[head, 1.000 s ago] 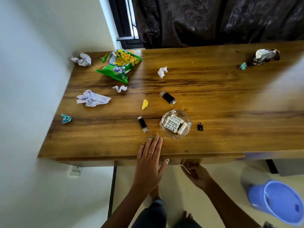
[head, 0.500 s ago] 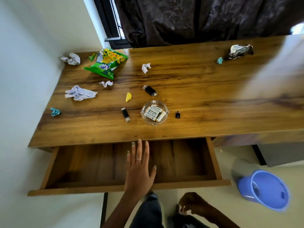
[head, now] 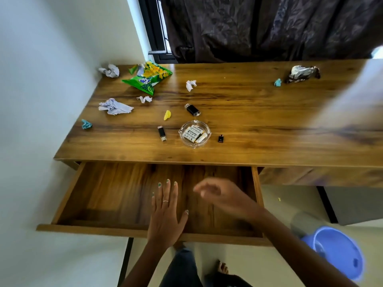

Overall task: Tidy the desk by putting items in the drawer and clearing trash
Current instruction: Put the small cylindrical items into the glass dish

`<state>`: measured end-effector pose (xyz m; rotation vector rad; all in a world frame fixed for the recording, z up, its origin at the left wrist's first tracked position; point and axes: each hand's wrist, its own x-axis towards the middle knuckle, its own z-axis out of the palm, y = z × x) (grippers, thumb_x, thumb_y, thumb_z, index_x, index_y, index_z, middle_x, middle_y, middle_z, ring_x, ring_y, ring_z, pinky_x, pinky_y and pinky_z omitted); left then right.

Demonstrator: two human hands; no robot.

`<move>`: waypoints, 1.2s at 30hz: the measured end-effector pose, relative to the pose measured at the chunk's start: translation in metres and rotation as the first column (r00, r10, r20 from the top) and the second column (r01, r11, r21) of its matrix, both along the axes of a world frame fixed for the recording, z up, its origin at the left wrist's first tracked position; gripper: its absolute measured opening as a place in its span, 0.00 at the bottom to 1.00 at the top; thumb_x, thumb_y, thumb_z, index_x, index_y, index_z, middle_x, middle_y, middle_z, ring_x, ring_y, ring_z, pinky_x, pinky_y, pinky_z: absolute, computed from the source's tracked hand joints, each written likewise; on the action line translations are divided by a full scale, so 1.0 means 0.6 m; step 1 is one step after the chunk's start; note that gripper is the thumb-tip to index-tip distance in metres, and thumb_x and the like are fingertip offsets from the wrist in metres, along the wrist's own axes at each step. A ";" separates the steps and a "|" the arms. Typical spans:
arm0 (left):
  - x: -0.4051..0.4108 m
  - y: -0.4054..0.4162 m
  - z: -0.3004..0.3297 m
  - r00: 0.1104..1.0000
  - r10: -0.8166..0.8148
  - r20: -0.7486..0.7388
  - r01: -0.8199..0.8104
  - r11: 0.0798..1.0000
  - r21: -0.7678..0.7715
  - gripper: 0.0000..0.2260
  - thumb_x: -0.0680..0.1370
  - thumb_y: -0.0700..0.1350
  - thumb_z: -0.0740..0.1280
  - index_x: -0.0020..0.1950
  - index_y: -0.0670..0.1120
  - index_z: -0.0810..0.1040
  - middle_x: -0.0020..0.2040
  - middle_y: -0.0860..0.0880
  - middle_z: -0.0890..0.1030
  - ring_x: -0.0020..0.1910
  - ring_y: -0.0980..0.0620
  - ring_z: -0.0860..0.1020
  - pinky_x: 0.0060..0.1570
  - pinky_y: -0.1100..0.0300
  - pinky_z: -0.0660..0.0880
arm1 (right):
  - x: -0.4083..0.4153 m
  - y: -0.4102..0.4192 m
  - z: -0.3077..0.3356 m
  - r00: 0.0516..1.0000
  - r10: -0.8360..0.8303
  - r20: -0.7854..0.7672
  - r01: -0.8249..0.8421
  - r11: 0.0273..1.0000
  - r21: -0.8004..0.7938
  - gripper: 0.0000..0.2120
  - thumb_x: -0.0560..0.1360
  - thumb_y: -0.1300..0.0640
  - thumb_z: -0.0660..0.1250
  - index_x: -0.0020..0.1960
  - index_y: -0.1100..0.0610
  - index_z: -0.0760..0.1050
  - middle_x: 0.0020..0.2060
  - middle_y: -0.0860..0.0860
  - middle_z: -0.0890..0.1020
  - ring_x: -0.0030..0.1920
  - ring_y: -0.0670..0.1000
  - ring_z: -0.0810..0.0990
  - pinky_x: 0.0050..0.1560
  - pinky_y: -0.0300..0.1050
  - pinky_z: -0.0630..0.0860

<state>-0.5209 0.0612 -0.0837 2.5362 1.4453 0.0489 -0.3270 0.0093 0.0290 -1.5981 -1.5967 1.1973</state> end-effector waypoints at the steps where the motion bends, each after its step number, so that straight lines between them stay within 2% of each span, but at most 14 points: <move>1: 0.000 0.000 -0.001 1.000 0.005 -0.014 -0.005 1.000 -0.007 0.38 0.77 0.62 0.55 0.74 0.52 0.32 0.76 0.48 0.33 0.75 0.45 0.34 0.72 0.50 0.36 | 0.006 0.025 0.002 0.996 -0.073 0.056 0.070 0.996 0.059 0.11 0.78 0.56 0.61 0.59 0.49 0.74 0.55 0.44 0.78 0.54 0.40 0.76 0.51 0.32 0.71; 3: 0.000 0.000 -0.002 0.999 0.011 -0.030 -0.011 1.000 -0.006 0.38 0.77 0.63 0.53 0.73 0.53 0.29 0.75 0.49 0.30 0.75 0.45 0.32 0.73 0.50 0.35 | 0.025 0.076 0.006 0.963 -0.217 0.159 0.191 0.967 0.168 0.13 0.77 0.57 0.63 0.61 0.53 0.73 0.58 0.48 0.77 0.58 0.44 0.74 0.53 0.33 0.69; 5: 0.000 0.001 -0.003 0.999 0.010 -0.034 -0.011 1.000 -0.016 0.37 0.77 0.63 0.51 0.72 0.53 0.27 0.75 0.49 0.29 0.75 0.46 0.31 0.73 0.50 0.35 | 0.040 0.132 0.004 0.908 -0.316 0.275 0.255 0.938 0.236 0.16 0.75 0.55 0.65 0.63 0.55 0.71 0.60 0.52 0.74 0.61 0.50 0.71 0.58 0.40 0.69; 7: 0.000 0.001 -0.006 0.999 0.010 -0.034 -0.011 0.999 -0.033 0.37 0.77 0.63 0.50 0.71 0.54 0.24 0.75 0.50 0.29 0.74 0.47 0.30 0.72 0.50 0.34 | 0.051 0.186 -0.004 0.836 -0.350 0.422 0.269 0.932 0.242 0.24 0.73 0.51 0.67 0.67 0.55 0.67 0.64 0.54 0.69 0.65 0.54 0.66 0.63 0.48 0.67; 11: 0.001 -0.002 -0.005 0.999 -0.024 -0.037 0.023 0.999 -0.031 0.36 0.78 0.62 0.50 0.70 0.56 0.24 0.74 0.52 0.28 0.75 0.48 0.31 0.74 0.50 0.35 | 0.058 0.266 -0.024 0.723 -0.250 0.644 0.213 0.968 0.137 0.44 0.66 0.41 0.72 0.73 0.54 0.55 0.71 0.56 0.60 0.70 0.59 0.59 0.66 0.57 0.63; 15: 0.000 -0.001 -0.002 0.998 -0.055 -0.009 0.054 0.997 -0.059 0.34 0.78 0.60 0.50 0.72 0.56 0.28 0.75 0.53 0.30 0.75 0.48 0.31 0.74 0.49 0.36 | 0.055 0.309 -0.055 0.699 -0.169 0.695 0.233 0.973 0.003 0.56 0.60 0.34 0.73 0.75 0.54 0.47 0.74 0.57 0.54 0.73 0.62 0.55 0.69 0.61 0.61; 22: -0.001 0.004 -0.001 0.998 -0.061 0.025 0.063 0.994 -0.086 0.33 0.78 0.60 0.50 0.73 0.56 0.31 0.76 0.54 0.32 0.74 0.49 0.30 0.74 0.49 0.36 | 0.039 0.317 -0.083 0.621 -0.322 0.715 0.335 0.933 0.129 0.52 0.61 0.33 0.70 0.74 0.54 0.50 0.70 0.58 0.61 0.69 0.61 0.60 0.66 0.57 0.64; 25: -0.002 0.003 -0.004 0.996 -0.008 0.086 0.017 0.994 -0.106 0.32 0.78 0.59 0.51 0.77 0.55 0.38 0.78 0.55 0.37 0.76 0.51 0.35 0.76 0.51 0.41 | 0.032 0.282 -0.078 0.641 -0.337 0.689 0.283 0.939 0.196 0.51 0.61 0.33 0.70 0.73 0.54 0.51 0.69 0.58 0.63 0.68 0.60 0.62 0.65 0.56 0.66; 27: -0.004 0.001 -0.004 0.989 0.038 0.146 -0.021 0.993 -0.120 0.31 0.78 0.59 0.53 0.77 0.55 0.44 0.78 0.56 0.46 0.77 0.54 0.43 0.76 0.52 0.48 | 0.024 0.241 -0.070 0.694 -0.319 0.645 0.239 0.948 0.212 0.51 0.59 0.34 0.71 0.73 0.52 0.51 0.67 0.56 0.63 0.66 0.58 0.62 0.64 0.54 0.67; 31: -0.008 -0.002 -0.004 0.965 0.089 0.248 -0.052 0.987 -0.152 0.26 0.78 0.57 0.55 0.75 0.57 0.54 0.75 0.57 0.60 0.72 0.58 0.60 0.70 0.59 0.63 | 0.010 0.139 -0.060 0.813 -0.205 0.545 0.147 0.978 0.149 0.53 0.56 0.34 0.71 0.74 0.46 0.50 0.67 0.50 0.62 0.67 0.53 0.59 0.67 0.53 0.63; 36: -0.007 -0.002 -0.006 0.966 0.092 0.242 -0.048 0.982 -0.181 0.24 0.78 0.57 0.57 0.73 0.57 0.57 0.72 0.56 0.64 0.70 0.57 0.63 0.69 0.59 0.64 | 0.014 0.019 -0.105 0.813 -0.028 0.581 0.072 0.996 -0.052 0.49 0.58 0.33 0.70 0.73 0.43 0.52 0.66 0.48 0.61 0.65 0.48 0.59 0.67 0.46 0.63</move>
